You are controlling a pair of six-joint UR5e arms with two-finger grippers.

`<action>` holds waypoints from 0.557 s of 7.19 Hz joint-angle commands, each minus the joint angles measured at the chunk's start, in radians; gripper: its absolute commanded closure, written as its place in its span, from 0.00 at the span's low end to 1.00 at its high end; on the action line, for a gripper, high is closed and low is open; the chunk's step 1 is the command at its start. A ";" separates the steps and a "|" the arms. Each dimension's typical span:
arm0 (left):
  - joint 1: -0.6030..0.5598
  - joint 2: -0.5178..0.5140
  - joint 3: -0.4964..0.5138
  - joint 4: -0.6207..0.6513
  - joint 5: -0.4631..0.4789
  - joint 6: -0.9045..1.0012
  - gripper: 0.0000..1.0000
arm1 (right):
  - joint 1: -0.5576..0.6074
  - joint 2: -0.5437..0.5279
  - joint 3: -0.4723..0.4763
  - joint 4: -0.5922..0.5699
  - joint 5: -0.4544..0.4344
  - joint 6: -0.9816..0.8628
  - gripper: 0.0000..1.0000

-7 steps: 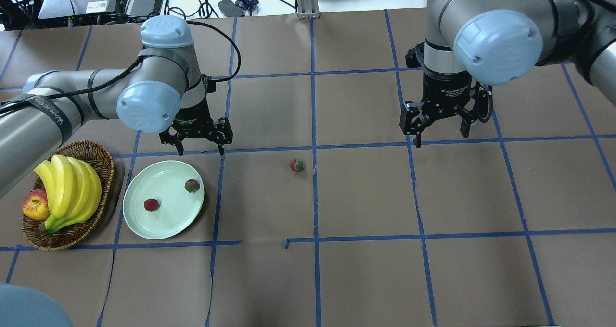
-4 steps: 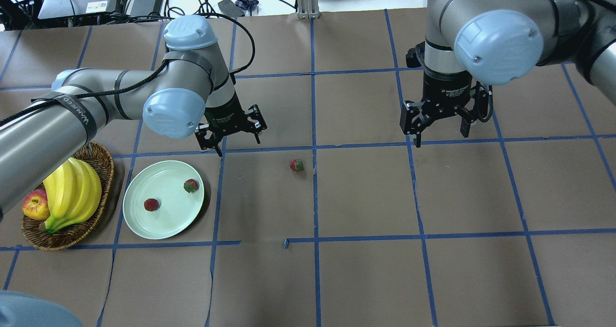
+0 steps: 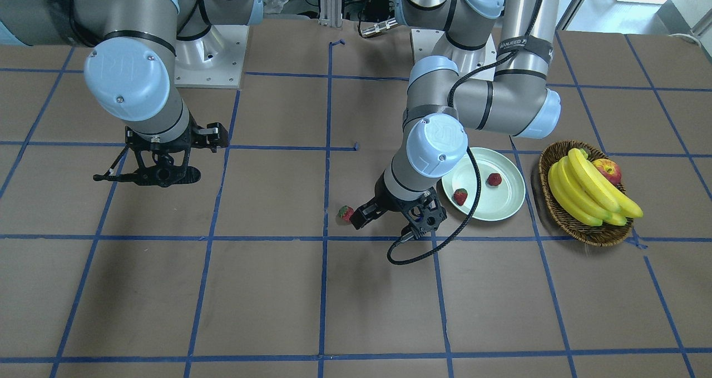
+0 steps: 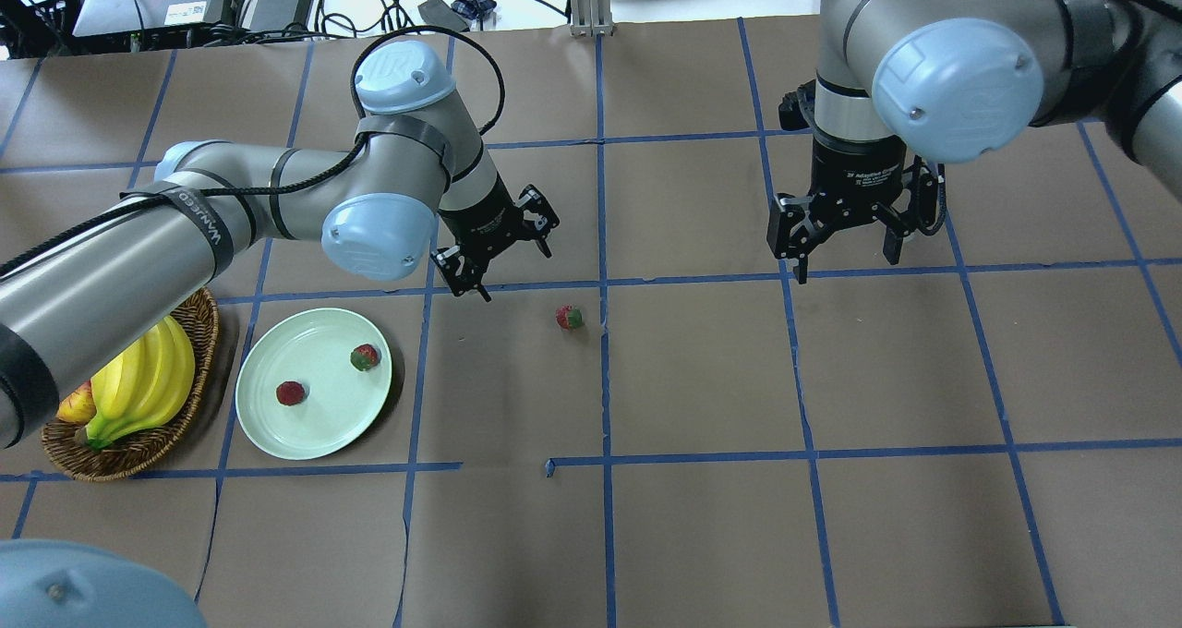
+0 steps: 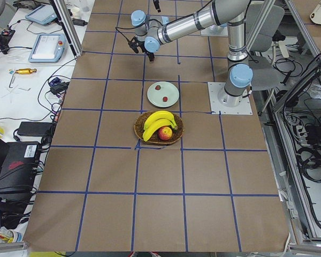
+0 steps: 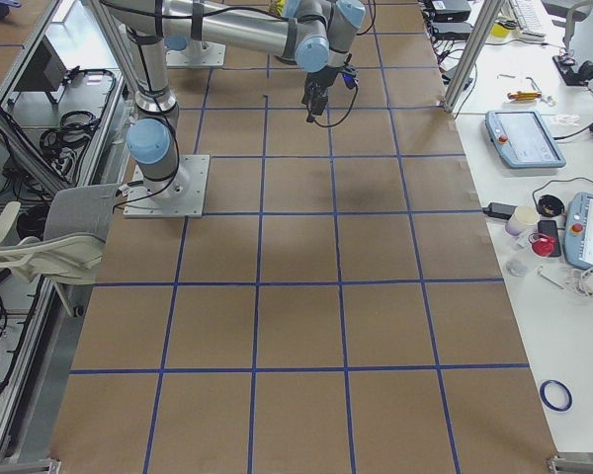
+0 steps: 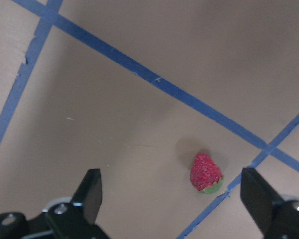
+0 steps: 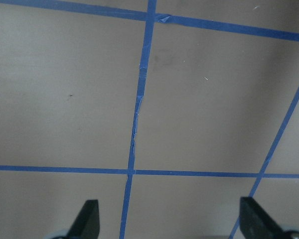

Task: Collect all strawberries into plate
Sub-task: 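Move the left gripper over the last strawberry on the table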

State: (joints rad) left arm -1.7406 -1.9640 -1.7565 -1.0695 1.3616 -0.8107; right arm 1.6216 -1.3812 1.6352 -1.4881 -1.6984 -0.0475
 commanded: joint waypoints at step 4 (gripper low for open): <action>-0.050 -0.085 0.000 0.029 -0.068 -0.091 0.03 | 0.000 0.001 0.006 0.000 0.000 -0.002 0.00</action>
State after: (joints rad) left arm -1.7816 -2.0284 -1.7569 -1.0411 1.2945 -0.8946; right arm 1.6220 -1.3806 1.6379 -1.4873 -1.6978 -0.0487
